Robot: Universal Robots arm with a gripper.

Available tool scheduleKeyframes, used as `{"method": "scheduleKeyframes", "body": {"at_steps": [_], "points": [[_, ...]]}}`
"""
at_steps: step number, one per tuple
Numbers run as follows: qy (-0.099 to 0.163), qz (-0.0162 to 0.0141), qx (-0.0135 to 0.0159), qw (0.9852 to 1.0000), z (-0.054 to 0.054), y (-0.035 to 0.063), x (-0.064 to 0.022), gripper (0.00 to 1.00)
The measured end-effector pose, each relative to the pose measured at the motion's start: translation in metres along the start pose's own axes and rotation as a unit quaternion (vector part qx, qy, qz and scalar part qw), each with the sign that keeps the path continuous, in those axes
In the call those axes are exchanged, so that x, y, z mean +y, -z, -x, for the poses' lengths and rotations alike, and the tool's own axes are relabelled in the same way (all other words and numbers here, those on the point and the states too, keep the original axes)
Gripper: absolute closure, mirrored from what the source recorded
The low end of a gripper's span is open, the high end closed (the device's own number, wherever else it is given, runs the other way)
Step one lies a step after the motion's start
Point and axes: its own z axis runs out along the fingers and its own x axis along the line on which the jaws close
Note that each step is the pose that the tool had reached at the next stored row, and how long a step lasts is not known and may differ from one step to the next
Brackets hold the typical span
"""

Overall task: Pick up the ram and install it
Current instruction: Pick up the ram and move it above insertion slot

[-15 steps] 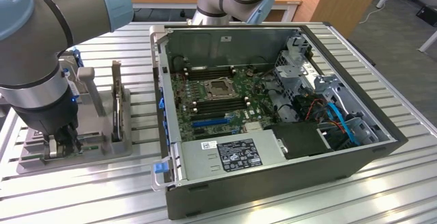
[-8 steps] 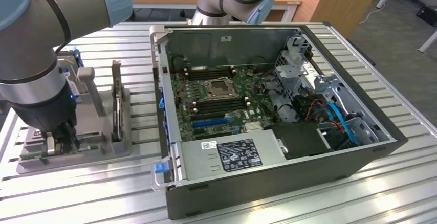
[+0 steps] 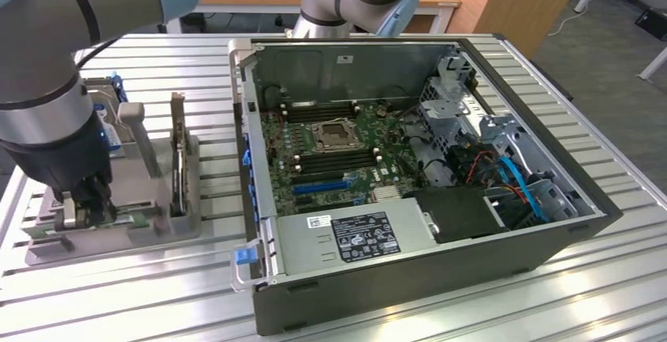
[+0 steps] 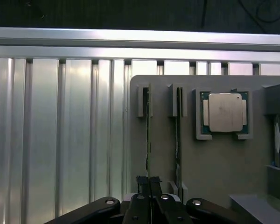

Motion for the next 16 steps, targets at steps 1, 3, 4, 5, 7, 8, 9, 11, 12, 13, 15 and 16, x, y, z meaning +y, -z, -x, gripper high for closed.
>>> {"method": "scheduleKeyframes", "body": {"at_steps": [1, 3, 4, 5, 7, 8, 9, 11, 12, 13, 15, 16], "points": [[0.000, 0.0000, 0.0000, 1.0000, 0.000, 0.0029, 0.0001, 0.88], [0.000, 0.0000, 0.0001, 1.0000, 0.000, 0.0087, 0.0004, 0.88], [0.000, 0.0000, 0.0001, 1.0000, 0.000, 0.0116, 0.0005, 0.88], [0.000, 0.0000, 0.0001, 1.0000, 0.000, 0.0146, 0.0007, 0.88], [0.000, 0.0000, 0.0001, 1.0000, 0.000, 0.0208, 0.0009, 0.88], [0.000, 0.0000, 0.0001, 1.0000, 0.000, 0.0239, 0.0011, 0.88], [0.000, 0.0000, 0.0001, 1.0000, 0.000, 0.0272, 0.0013, 0.88], [0.000, 0.0000, 0.0001, 1.0000, 0.001, 0.0335, 0.0015, 0.88], [0.000, 0.0000, 0.0001, 1.0000, 0.001, 0.0366, 0.0017, 0.88], [0.000, 0.0000, 0.0001, 1.0000, 0.001, 0.0396, 0.0018, 0.88], [0.000, 0.0000, 0.0001, 1.0000, 0.001, 0.0457, 0.0021, 0.88], [0.000, 0.0000, 0.0001, 1.0000, 0.001, 0.0489, 0.0022, 0.88]]}}
